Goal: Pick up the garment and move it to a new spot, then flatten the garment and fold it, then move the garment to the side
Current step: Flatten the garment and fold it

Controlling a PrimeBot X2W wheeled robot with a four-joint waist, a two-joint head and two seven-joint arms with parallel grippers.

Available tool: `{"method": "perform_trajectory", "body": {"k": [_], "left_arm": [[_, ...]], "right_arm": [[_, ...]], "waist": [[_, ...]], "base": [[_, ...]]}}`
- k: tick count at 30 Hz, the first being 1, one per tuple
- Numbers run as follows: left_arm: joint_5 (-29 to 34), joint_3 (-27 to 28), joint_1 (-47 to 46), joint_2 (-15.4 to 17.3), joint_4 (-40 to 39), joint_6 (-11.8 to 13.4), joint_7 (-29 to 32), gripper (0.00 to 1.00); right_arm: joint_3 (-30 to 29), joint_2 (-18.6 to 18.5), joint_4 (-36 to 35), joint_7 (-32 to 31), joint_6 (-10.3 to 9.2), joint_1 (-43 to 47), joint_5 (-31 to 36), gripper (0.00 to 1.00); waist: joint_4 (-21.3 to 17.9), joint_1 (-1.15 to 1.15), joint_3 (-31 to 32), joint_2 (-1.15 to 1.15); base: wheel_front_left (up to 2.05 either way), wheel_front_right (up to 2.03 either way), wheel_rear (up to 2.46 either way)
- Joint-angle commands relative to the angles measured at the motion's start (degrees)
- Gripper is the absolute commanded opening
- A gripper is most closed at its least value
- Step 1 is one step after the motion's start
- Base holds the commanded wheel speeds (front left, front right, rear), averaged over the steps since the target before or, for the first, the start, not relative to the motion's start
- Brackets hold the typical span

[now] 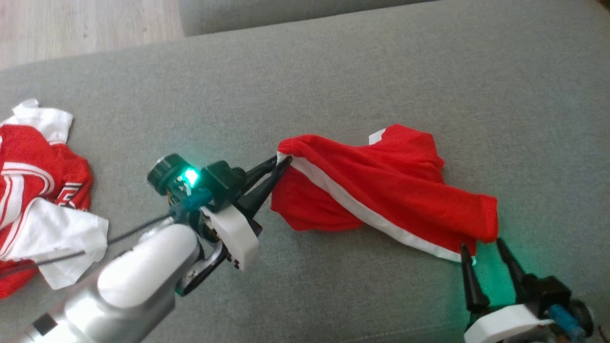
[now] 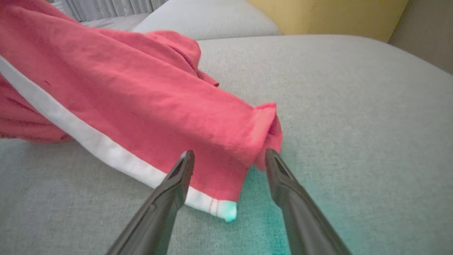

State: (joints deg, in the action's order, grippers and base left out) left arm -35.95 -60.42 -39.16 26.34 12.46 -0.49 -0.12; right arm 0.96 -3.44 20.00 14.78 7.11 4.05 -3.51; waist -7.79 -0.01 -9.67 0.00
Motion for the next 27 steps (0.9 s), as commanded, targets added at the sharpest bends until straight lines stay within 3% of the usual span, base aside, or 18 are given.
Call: {"method": "perform_trajectory", "body": {"k": [1, 6, 16, 18, 19, 21, 27], "left_arm": [[-0.3, 3.2, -3.8, 1.8, -2.1, 0.4, 0.4, 0.0], [-0.5, 4.0, -4.9, 2.9, -2.9, 0.9, 1.0, 0.0], [-0.8, 4.0, -5.5, 3.5, -3.1, 1.0, 1.6, 0.0], [-0.9, 3.9, -5.5, 3.5, -3.0, 1.0, 1.6, 0.0], [-0.9, 3.9, -5.5, 3.4, -3.0, 1.0, 1.5, 0.0], [-1.0, 3.9, -5.5, 3.5, -2.9, 1.0, 1.4, 0.0], [-2.0, 4.2, -5.2, 3.6, -3.1, 0.7, 0.8, 0.0]], "right_arm": [[1.9, -1.0, 0.0, 0.2, 0.37, -1.6, -0.4, 1.0], [6.8, -2.7, 2.5, 0.2, 0.37, -2.6, -2.6, 1.0], [9.2, -3.7, 5.3, 0.2, 0.37, -3.7, -4.0, 1.0], [9.4, -3.7, 5.3, 0.2, 0.37, -3.5, -4.1, 0.77], [9.6, -3.7, 5.3, 0.2, 0.37, -3.3, -4.3, 0.58], [9.9, -3.7, 5.2, 0.2, 0.37, -3.0, -4.6, 0.0], [10.9, -4.6, 2.0, 0.2, 0.37, -1.7, -5.0, 0.0]], "waist": [[0.6, 0.01, -0.9, 0.0], [0.9, 0.01, -2.4, 0.0], [1.1, 0.01, -3.4, 0.0], [1.2, 0.01, -3.4, 0.0], [1.2, 0.01, -3.3, 0.0], [1.1, 0.01, -3.1, 0.0], [1.0, 0.01, -1.4, 0.0]], "base": [[0.0, 0.0, 0.0], [0.0, 0.0, 0.0], [0.0, 0.0, 0.0], [0.0, 0.0, 0.0], [0.0, 0.0, 0.0], [0.0, 0.0, 0.0], [0.0, 0.0, 0.0]]}}
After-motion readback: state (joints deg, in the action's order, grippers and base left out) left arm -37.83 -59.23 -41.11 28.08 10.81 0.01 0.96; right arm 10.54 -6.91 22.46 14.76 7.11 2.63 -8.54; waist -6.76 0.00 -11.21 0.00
